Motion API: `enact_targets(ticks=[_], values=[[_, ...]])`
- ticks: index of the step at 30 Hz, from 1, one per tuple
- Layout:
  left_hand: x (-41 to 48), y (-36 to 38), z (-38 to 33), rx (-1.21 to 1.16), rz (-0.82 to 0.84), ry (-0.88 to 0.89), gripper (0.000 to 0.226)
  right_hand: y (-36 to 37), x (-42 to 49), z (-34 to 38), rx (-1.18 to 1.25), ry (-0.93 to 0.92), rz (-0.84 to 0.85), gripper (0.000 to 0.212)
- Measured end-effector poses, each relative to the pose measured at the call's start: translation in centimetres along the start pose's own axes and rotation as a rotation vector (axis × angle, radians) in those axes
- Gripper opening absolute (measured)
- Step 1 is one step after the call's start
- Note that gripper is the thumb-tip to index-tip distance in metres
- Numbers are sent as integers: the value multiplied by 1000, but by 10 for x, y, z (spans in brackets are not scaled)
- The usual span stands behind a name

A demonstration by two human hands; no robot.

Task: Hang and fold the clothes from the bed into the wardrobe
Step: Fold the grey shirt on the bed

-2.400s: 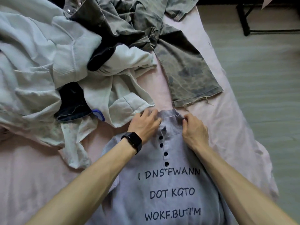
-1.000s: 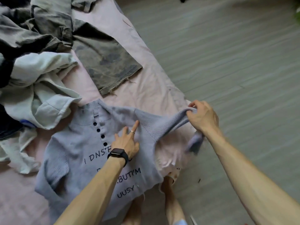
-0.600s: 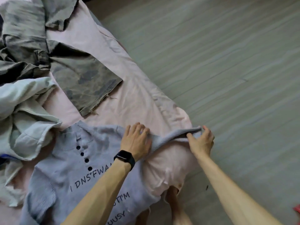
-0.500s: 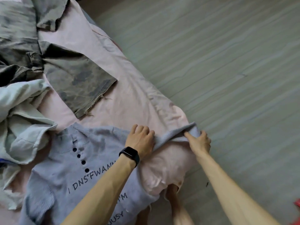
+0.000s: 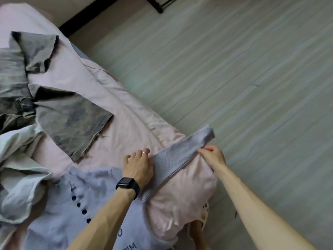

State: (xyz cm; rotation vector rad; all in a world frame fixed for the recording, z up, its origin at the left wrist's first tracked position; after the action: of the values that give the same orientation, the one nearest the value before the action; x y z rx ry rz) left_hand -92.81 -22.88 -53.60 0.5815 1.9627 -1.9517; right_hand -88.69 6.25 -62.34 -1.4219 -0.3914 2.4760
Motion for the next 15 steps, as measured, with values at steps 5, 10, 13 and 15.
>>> enact_targets(ticks=[5,10,13,15], values=[[5,2,-53,95,-81,203,49,31,26,-15,-100,184,99,97],[-11,-12,-36,42,-282,220,48,39,43,-1,144,167,34,58],[-41,-13,-3,-60,-420,156,35,10,38,21,346,80,-153,26],[-61,-1,13,-77,-391,93,32,-12,30,24,553,78,-254,20]])
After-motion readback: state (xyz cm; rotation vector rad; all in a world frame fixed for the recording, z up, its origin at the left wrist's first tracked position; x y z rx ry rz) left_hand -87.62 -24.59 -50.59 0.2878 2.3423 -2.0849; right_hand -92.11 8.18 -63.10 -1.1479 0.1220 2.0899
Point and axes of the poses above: each hand's wrist, its own x-axis towards the middle knuckle, its own y-axis out of the palm, z = x × y, the point moved 9 cm from there along x, towards the middle knuckle, and after that the axes turned 1 degree about z, right-handed, at the moved point
